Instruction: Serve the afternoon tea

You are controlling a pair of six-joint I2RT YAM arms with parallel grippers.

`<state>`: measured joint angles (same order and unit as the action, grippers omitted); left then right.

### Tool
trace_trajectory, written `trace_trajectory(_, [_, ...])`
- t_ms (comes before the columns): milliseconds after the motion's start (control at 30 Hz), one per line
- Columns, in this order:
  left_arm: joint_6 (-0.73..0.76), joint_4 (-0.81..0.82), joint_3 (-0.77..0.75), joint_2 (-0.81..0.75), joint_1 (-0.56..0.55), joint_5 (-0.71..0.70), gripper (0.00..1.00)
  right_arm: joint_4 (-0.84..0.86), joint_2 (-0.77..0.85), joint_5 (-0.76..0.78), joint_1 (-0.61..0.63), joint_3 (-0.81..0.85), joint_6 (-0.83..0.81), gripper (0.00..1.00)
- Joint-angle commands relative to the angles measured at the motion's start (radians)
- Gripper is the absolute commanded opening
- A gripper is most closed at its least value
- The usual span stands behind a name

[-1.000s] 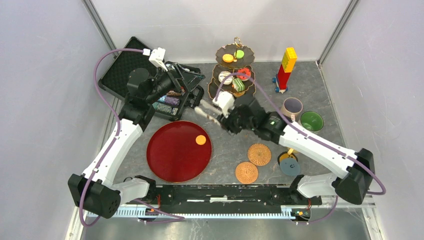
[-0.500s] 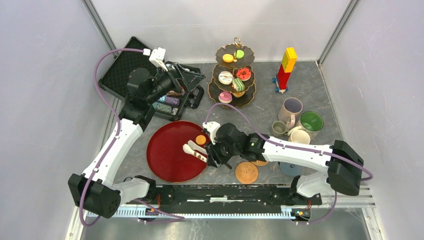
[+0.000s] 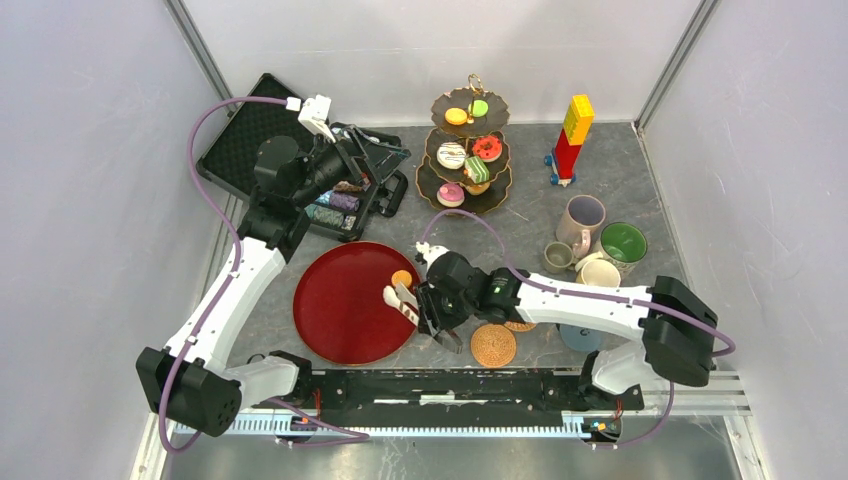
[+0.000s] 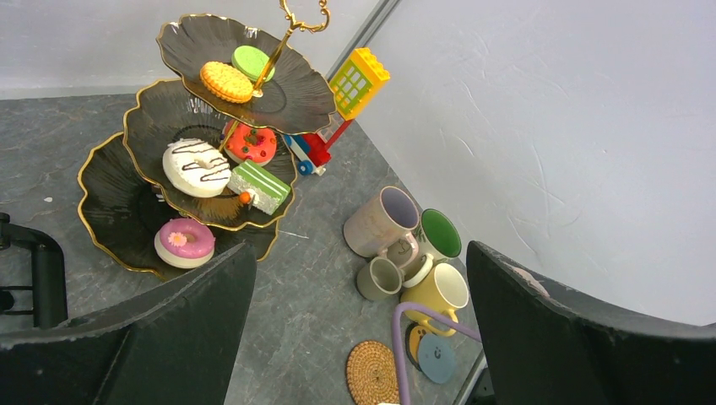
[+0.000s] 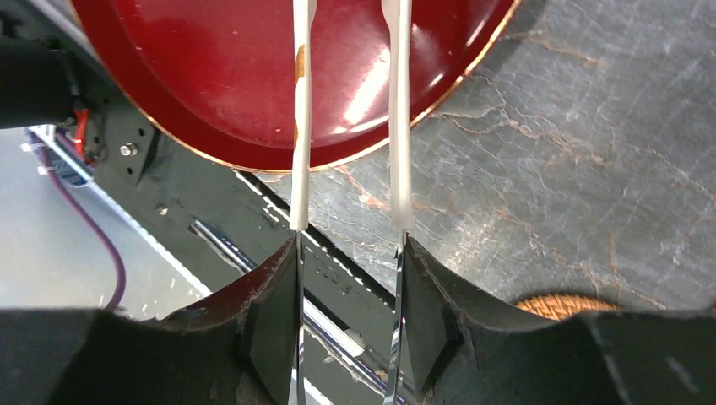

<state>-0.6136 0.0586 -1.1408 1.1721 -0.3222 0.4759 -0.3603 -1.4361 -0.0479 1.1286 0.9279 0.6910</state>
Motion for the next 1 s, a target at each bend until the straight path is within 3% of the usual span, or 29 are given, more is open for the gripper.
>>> trace_trajectory(0, [-0.031, 0.038, -0.008, -0.008, -0.002, 0.013, 1.0, -0.105, -0.028, 0.127, 0.031, 0.08, 0.054, 0.49])
trace_trajectory(500, [-0.039, 0.041, -0.008, -0.013, -0.002, 0.017, 1.0, -0.334, -0.257, 0.4, 0.118, 0.317, 0.009, 0.54])
trace_trajectory(967, [-0.051, 0.052, -0.007, -0.007, -0.001, 0.028, 1.0, -0.333, -0.379, 0.447, 0.12, 0.408, -0.122, 0.6])
